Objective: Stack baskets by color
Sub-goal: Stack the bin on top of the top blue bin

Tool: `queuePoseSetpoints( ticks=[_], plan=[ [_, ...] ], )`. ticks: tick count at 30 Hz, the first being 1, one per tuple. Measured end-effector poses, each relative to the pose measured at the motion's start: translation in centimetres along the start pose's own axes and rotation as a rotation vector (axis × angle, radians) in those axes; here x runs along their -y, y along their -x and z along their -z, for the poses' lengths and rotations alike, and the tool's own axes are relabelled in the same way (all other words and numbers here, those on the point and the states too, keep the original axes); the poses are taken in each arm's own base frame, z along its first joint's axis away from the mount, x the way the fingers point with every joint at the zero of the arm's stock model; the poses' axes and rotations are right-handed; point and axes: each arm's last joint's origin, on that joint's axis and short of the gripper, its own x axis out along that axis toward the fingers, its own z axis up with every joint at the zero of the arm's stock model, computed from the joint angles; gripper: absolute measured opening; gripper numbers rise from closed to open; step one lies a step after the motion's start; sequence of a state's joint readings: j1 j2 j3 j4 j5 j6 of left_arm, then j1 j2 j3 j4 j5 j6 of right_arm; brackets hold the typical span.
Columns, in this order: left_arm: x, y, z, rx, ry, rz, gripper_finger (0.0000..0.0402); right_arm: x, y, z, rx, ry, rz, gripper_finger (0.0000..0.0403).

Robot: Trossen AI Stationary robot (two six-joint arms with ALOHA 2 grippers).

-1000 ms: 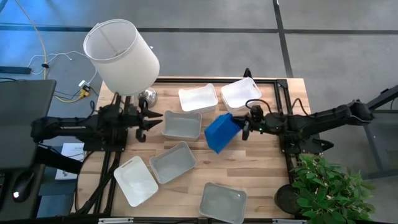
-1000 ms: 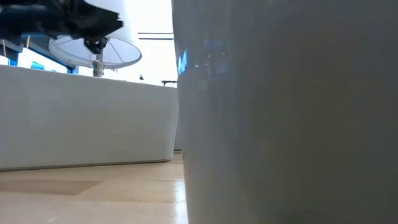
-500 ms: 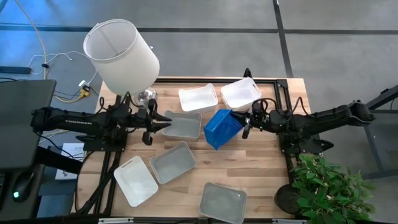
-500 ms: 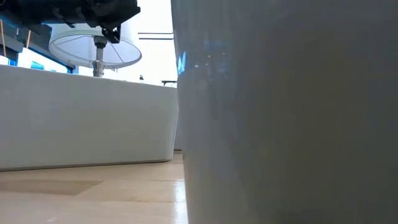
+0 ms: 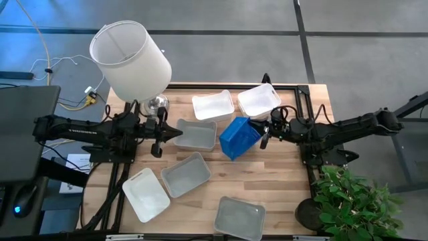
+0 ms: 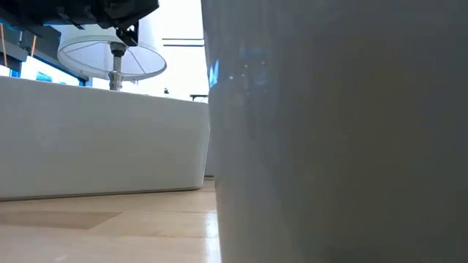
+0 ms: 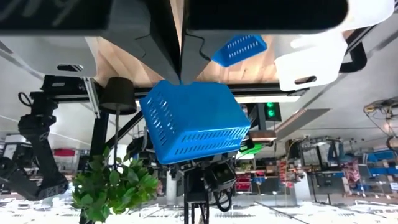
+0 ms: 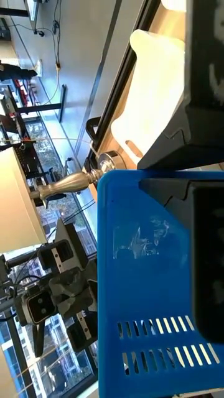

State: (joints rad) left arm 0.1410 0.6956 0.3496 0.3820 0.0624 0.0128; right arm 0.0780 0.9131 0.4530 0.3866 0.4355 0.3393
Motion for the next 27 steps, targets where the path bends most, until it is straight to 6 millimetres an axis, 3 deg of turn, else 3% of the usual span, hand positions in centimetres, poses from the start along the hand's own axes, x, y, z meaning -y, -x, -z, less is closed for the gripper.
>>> queuePoseSetpoints(
  ticks=[8,16,21,27],
  plan=[
    [-0.1,0.1,-0.1,0.004,-0.018,-0.054,0.0,-0.1,-0.1,-0.2,-0.015,-0.013,0.015,0.0],
    [-0.2,0.6,-0.4,0.018,-0.026,-0.068,0.0,-1.3,-0.4,-4.6,-0.331,0.101,0.321,0.0],
    [-0.2,0.6,-0.4,0.019,-0.044,-0.079,0.0,-2.0,-2.0,-6.9,-0.474,0.155,0.402,0.0],
    [-0.2,0.6,-0.4,0.019,-0.044,-0.079,0.0,-1.7,-5.0,-6.5,-0.664,0.223,0.495,0.0]
  ],
)
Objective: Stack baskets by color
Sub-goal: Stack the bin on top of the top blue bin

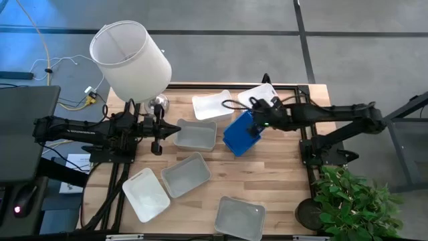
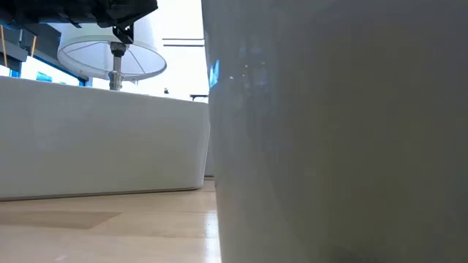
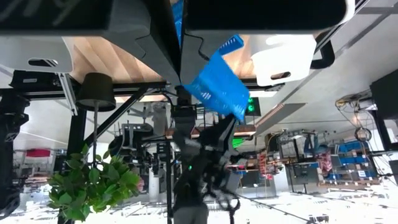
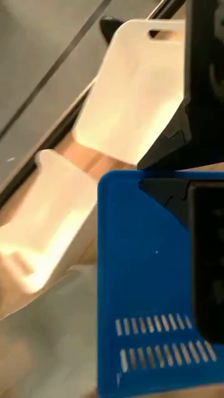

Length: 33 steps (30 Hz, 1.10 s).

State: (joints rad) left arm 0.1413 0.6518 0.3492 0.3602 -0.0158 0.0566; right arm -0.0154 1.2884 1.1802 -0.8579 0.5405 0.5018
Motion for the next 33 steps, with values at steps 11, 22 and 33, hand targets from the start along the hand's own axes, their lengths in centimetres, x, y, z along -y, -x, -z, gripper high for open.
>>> queuePoseSetpoints(
  ticks=[11,22,33],
  plan=[
    [0.0,0.0,0.0,-0.002,0.0,0.0,0.0,0.0,-4.2,-0.1,-0.208,-0.015,0.02,0.0],
    [0.0,0.0,0.0,-0.003,0.0,0.001,0.0,0.3,-5.5,-0.2,-0.289,-0.057,-0.051,0.0],
    [0.0,0.0,0.0,0.0,0.004,0.004,0.0,-0.1,-7.0,1.2,-0.354,-0.112,-0.03,0.0]
  ],
)
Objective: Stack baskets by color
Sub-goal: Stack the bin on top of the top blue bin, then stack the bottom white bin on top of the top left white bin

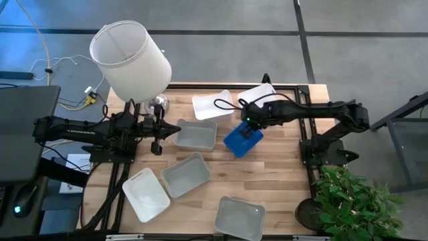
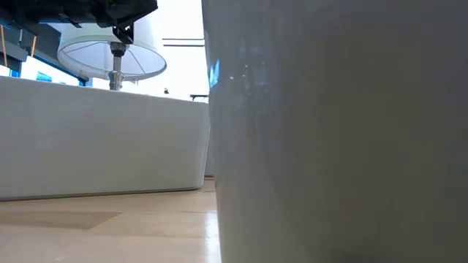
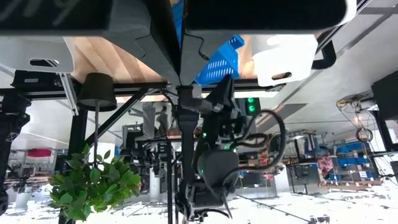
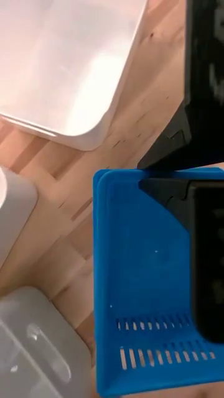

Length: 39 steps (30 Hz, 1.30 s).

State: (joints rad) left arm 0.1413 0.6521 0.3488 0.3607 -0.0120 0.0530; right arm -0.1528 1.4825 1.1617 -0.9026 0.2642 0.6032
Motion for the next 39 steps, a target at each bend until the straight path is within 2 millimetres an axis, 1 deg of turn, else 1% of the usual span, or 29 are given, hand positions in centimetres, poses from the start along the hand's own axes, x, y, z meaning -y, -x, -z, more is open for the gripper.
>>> queuePoseSetpoints(
  ticks=[9,18,22,25,29,35,39],
  plan=[
    [0.0,0.0,0.0,0.001,0.0,0.0,0.0,0.1,-1.4,0.6,-0.02,-0.058,-0.012,0.0],
    [0.0,0.0,0.0,0.001,0.0,0.0,0.0,0.2,-1.4,0.6,-0.006,-0.06,0.004,0.0017],
    [0.0,0.0,0.0,0.001,0.0,0.0,0.0,0.2,-1.4,0.6,-0.011,-0.063,-0.002,0.0033],
    [0.0,0.0,0.0,0.001,0.008,0.001,0.0,0.3,-1.4,0.6,-0.02,-0.078,-0.005,0.0059],
    [0.0,0.0,0.0,0.001,0.009,0.001,0.0,0.3,-1.4,0.6,-0.007,-0.067,0.016,0.0112],
    [0.0,0.0,0.0,0.001,0.015,0.001,0.0,0.5,-1.2,0.6,0.004,0.014,0.029,0.0198],
    [0.0,0.0,0.0,-0.001,0.015,0.0,0.0,1.0,-0.8,1.1,-0.043,0.066,0.066,0.0237]
  ],
)
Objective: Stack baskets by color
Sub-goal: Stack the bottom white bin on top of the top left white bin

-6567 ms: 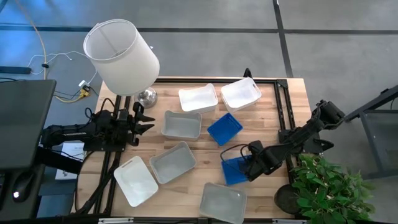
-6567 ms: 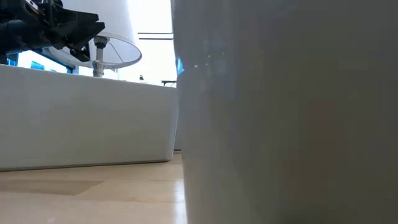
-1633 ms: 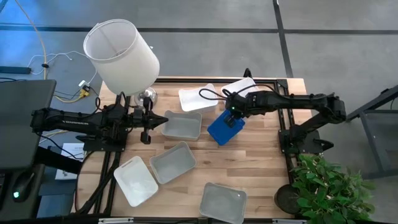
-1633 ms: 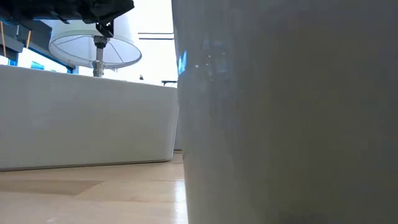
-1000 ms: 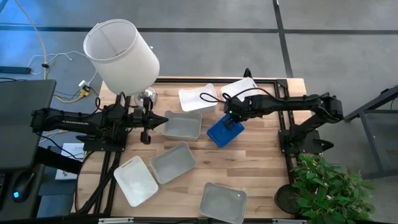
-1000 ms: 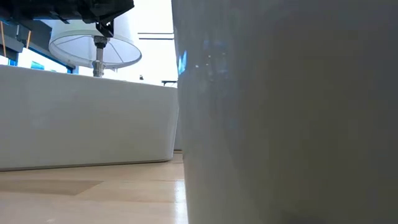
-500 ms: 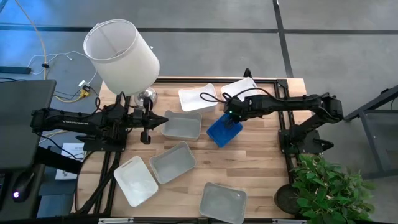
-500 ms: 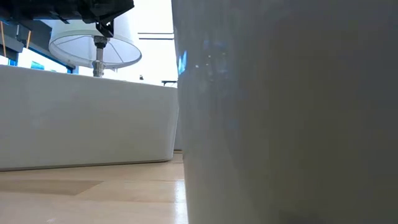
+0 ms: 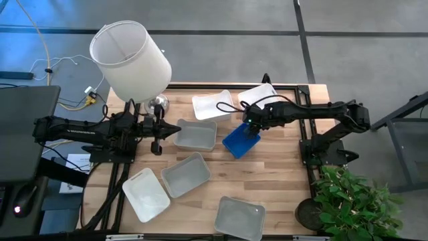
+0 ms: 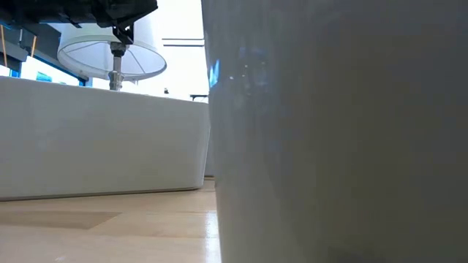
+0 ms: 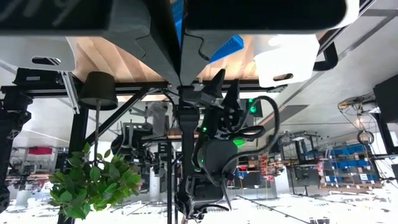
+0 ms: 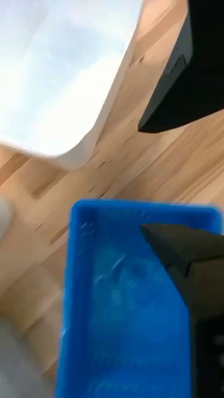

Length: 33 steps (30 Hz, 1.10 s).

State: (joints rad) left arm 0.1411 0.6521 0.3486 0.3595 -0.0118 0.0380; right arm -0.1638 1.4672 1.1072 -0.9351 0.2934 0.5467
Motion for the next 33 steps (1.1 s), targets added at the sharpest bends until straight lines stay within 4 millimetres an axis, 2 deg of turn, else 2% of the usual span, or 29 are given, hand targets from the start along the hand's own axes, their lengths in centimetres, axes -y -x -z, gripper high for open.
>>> queuePoseSetpoints(
  ticks=[6,12,17,22,27,33],
  plan=[
    [0.0,0.0,0.0,-0.003,0.0,0.0,0.0,0.9,0.9,1.2,-0.051,0.018,0.093,0.0255],
    [0.0,0.0,0.1,-0.007,0.002,0.0,0.0,1.0,1.0,3.8,0.038,0.034,0.043,0.0254],
    [0.0,0.0,0.1,-0.013,0.008,0.0,0.0,0.9,0.7,6.4,0.259,-0.025,-0.125,0.0254],
    [0.0,0.0,0.1,-0.012,0.008,0.0,0.0,0.4,0.7,7.4,0.579,-0.042,-0.335,0.0254],
    [0.0,0.0,0.1,-0.012,0.008,0.0,0.0,0.1,1.1,7.1,0.872,0.043,-0.412,0.0254],
    [0.0,0.0,0.1,-0.012,0.008,0.0,0.0,0.0,2.6,6.2,1.057,0.102,-0.42,0.0254]
  ],
)
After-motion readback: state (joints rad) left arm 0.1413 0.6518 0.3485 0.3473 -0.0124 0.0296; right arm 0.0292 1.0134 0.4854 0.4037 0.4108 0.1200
